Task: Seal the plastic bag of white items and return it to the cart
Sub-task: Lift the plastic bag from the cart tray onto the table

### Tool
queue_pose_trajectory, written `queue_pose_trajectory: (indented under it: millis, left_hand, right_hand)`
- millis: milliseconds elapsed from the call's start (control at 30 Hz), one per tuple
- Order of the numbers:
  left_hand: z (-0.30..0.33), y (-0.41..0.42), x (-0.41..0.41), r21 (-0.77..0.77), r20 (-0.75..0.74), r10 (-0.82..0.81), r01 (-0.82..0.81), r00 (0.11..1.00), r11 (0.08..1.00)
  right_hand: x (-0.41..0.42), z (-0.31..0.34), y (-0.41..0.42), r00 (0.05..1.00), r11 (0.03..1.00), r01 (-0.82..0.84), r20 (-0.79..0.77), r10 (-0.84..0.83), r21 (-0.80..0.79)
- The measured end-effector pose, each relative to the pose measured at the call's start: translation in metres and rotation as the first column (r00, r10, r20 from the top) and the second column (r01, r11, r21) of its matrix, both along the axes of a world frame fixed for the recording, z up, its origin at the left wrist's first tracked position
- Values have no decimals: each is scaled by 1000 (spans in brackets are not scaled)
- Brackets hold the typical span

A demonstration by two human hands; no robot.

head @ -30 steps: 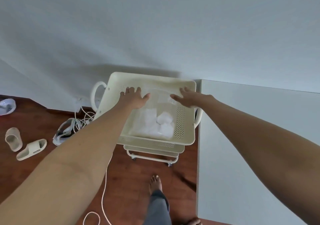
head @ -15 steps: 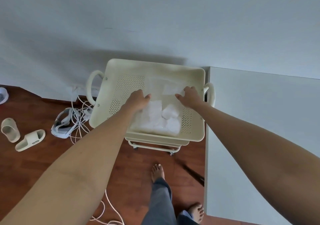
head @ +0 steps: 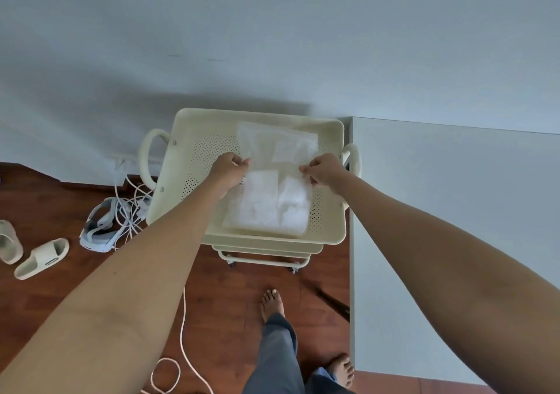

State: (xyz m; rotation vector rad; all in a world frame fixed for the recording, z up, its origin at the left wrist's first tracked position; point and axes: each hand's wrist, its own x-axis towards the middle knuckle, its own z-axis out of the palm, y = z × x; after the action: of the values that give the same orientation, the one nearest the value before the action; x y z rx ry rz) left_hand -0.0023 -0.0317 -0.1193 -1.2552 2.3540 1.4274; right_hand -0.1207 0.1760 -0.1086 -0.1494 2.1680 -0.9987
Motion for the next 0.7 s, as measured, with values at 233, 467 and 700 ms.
queue_pose_trajectory:
  millis: [233,467,700]
  left_hand:
    - [49,13,3,-77,-129,-15,5,991,997]
    - [126,28,-1,-96,-286,-14,-14,958,995]
    - [206,69,-8,-125,-425,-36,-20,904,992]
  right_hand:
    - [-7,49,9,996,993,-33,-89,23,-112]
    - [-11,129,38,979,965,-46,-204,-8,-259]
    - [-16,211,83,961,922,-94,-278,-16,-376]
